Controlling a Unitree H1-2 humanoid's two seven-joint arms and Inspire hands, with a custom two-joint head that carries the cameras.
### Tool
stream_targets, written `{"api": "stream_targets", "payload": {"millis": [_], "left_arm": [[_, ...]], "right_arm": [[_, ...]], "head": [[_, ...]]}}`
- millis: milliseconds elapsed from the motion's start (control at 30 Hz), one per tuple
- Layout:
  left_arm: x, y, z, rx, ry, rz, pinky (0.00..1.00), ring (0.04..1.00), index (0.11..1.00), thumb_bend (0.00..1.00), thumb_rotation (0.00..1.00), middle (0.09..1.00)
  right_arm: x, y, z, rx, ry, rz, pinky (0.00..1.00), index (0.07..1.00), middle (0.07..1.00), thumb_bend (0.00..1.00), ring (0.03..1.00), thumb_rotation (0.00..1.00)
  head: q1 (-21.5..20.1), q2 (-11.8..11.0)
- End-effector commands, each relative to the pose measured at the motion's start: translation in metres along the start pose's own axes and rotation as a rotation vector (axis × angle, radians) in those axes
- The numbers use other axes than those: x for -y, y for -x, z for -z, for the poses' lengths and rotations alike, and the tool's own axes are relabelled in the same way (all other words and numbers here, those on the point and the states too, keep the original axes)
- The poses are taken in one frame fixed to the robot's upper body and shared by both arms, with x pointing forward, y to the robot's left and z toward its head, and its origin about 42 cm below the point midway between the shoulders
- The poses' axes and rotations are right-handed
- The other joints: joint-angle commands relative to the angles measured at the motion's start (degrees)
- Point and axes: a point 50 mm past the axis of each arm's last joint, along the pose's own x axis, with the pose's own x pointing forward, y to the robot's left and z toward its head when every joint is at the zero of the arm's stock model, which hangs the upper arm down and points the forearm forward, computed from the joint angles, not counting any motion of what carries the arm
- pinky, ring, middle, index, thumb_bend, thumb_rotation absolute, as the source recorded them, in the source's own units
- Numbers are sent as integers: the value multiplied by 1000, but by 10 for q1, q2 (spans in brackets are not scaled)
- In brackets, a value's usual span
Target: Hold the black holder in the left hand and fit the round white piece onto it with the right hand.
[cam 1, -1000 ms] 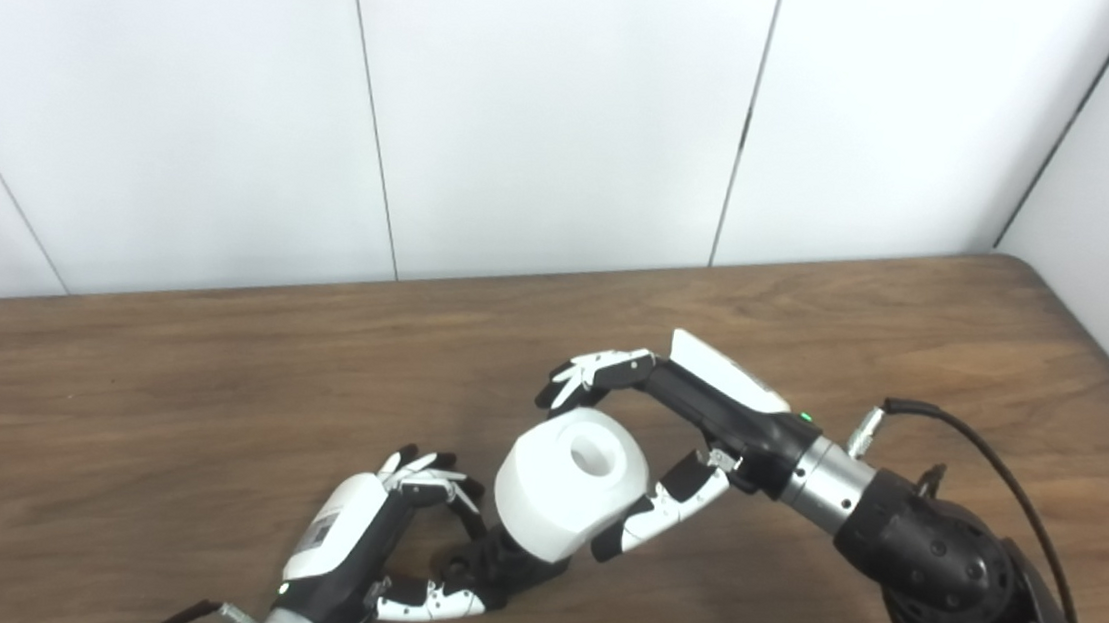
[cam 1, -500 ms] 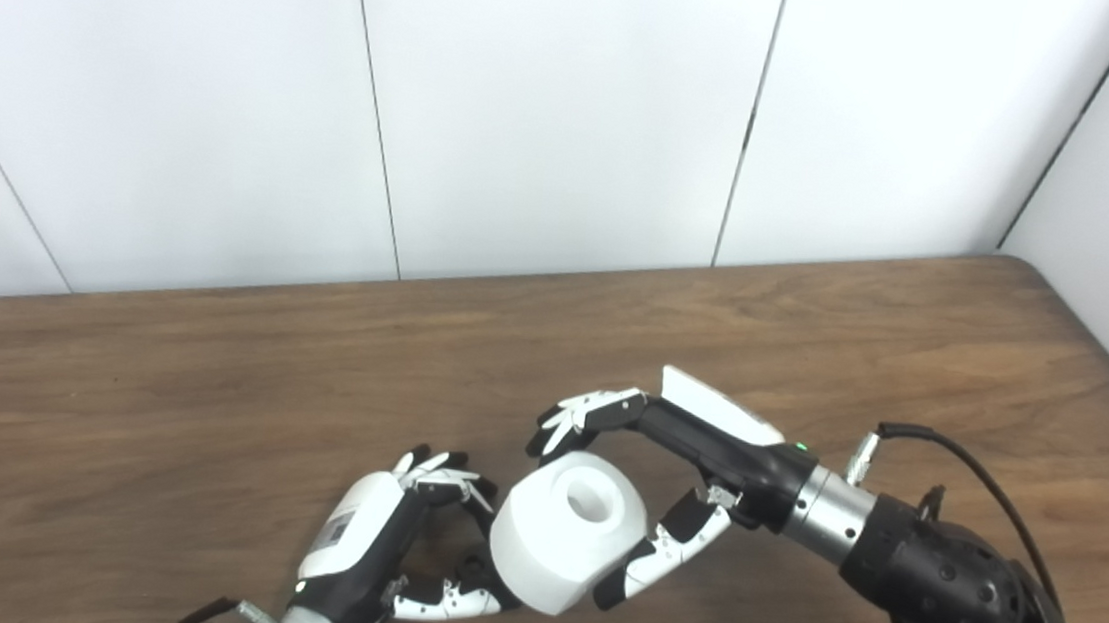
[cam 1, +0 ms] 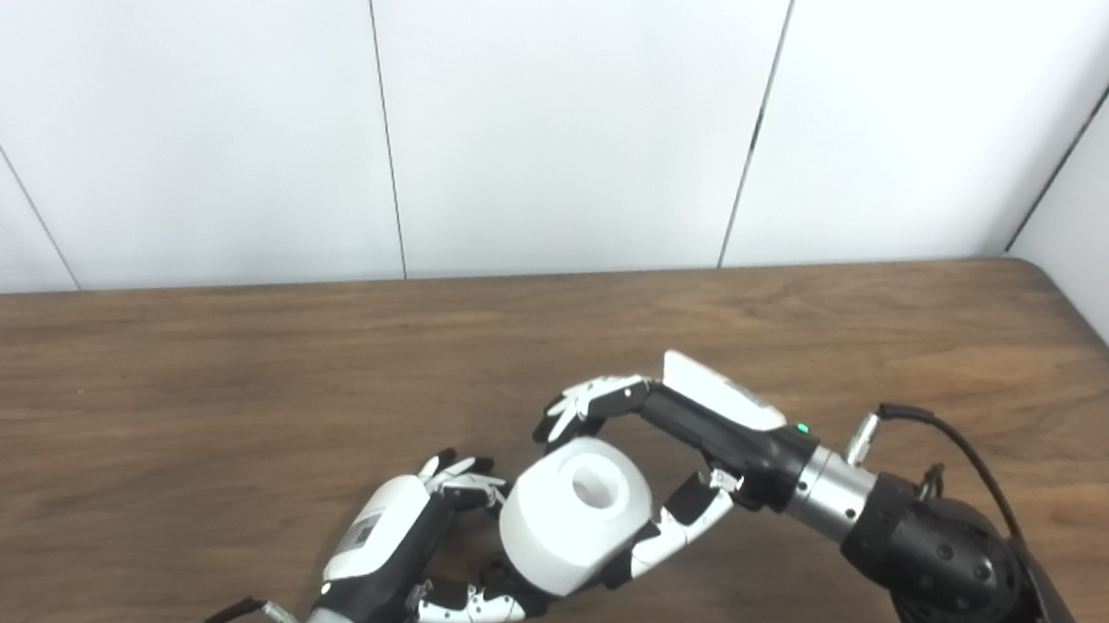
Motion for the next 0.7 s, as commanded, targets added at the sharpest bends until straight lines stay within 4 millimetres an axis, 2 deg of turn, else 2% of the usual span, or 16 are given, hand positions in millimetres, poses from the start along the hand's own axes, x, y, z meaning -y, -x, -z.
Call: {"api": "stream_targets", "payload": {"millis": [0, 200, 667], "left_arm": [[0, -3, -8, 38, 7, -3, 1000, 917, 484, 524, 60, 757], [0, -3, -10, 40, 3, -7, 1000, 914, 484, 524, 58, 756], [-1, -1, -13, 44, 4, -7, 1000, 915, 484, 524, 59, 757]], "right_arm": [[20, -7, -13, 79, 84, 36, 663, 482, 719, 521, 803, 141], [27, -10, -15, 91, 118, 29, 668, 481, 716, 521, 807, 140], [22, -7, -7, 110, 186, -11, 642, 481, 708, 522, 798, 138]], "head": [[0, 0], [-1, 3], [-5, 10]]}}
